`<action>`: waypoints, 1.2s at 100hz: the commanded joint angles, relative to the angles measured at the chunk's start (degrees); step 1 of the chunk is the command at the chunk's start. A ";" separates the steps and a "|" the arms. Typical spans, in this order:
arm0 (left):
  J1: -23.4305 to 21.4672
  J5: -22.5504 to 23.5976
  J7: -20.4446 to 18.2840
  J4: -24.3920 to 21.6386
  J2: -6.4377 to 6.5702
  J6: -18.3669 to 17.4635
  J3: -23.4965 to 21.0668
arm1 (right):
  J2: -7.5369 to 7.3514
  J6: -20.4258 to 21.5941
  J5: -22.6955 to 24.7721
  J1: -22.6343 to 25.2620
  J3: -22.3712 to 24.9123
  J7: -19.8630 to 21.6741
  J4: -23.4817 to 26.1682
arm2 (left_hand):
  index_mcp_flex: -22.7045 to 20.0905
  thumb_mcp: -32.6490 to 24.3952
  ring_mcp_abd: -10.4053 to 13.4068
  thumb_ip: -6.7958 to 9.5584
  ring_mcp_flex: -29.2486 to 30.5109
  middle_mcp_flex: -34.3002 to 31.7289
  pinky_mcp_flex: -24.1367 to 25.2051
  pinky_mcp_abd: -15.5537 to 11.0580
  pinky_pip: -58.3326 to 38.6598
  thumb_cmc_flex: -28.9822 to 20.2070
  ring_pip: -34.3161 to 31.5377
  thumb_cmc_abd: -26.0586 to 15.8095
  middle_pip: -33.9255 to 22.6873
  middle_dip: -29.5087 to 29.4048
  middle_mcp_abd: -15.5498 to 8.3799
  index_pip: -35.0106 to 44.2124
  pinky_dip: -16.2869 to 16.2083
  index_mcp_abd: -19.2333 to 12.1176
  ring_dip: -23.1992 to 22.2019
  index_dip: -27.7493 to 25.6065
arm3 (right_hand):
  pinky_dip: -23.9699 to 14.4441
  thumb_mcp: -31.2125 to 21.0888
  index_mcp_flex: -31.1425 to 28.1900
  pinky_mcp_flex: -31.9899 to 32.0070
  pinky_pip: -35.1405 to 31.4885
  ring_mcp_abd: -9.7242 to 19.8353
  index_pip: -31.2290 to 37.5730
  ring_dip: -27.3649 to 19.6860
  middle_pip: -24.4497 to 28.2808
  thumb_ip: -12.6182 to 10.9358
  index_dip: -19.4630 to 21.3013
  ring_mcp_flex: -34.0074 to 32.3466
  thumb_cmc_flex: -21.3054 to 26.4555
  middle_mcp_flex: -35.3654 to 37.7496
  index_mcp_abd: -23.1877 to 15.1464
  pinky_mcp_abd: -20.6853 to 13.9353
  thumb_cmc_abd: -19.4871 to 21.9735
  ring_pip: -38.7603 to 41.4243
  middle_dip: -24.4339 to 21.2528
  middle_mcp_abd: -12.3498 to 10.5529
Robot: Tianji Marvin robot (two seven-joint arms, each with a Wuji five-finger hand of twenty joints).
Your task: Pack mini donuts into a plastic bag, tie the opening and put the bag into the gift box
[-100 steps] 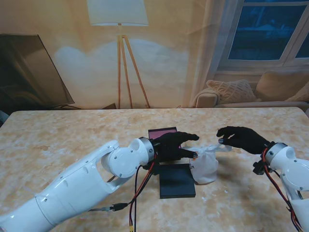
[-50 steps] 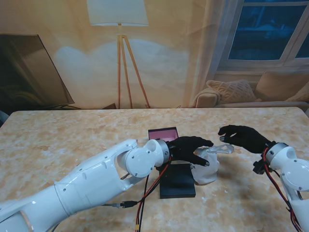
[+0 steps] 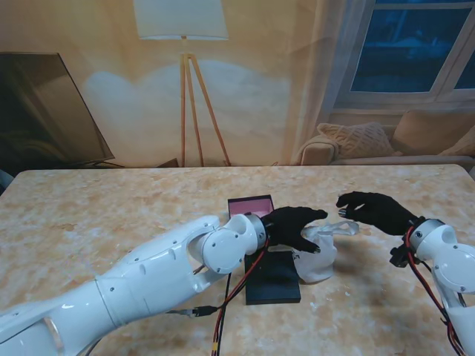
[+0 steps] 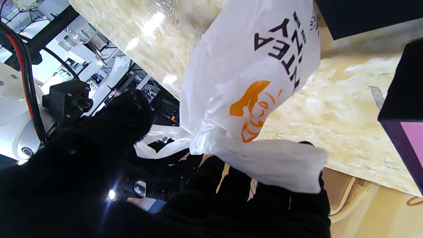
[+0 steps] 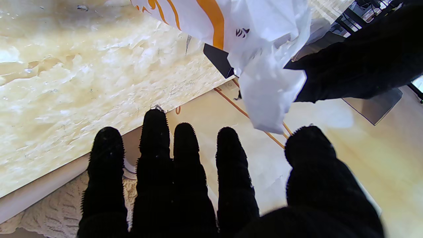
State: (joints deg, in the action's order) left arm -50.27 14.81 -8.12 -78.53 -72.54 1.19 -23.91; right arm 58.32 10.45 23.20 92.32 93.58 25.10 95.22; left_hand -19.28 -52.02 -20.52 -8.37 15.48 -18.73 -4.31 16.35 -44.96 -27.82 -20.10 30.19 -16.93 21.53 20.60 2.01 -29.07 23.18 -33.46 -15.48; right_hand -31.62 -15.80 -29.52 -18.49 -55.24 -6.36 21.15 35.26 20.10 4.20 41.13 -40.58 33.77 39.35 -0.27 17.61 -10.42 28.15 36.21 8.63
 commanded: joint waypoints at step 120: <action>1.05 -2.12 0.54 4.32 -3.27 3.15 1.44 | 1.07 -0.61 0.13 0.75 -1.82 -2.43 -1.67 | -20.27 14.86 8.38 -2.67 36.70 -34.28 -29.15 -3.06 -33.17 -30.98 -34.00 -6.37 -19.04 28.99 -8.94 51.80 -17.37 -18.44 -25.94 -10.88 | -1.31 1.95 -0.52 0.13 -0.67 0.34 1.11 0.50 1.63 -1.26 0.73 -0.59 2.15 0.41 -0.33 1.17 1.71 2.18 0.57 -0.25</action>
State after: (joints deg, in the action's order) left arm -49.12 12.45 -6.67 -72.64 -76.12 3.98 -21.95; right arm 58.83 9.95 23.23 92.44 92.08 22.17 93.94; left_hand -40.44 -39.21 -12.32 -12.82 49.98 -51.28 -32.08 13.60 -76.01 -55.16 -51.91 25.99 -35.55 51.22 10.95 52.45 -44.91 4.51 -60.41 -25.48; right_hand -31.65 -14.99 -29.67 -18.46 -55.24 -6.36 21.92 35.25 21.39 4.19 41.16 -40.66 35.22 39.40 -0.27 18.19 -10.42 29.63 36.21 8.63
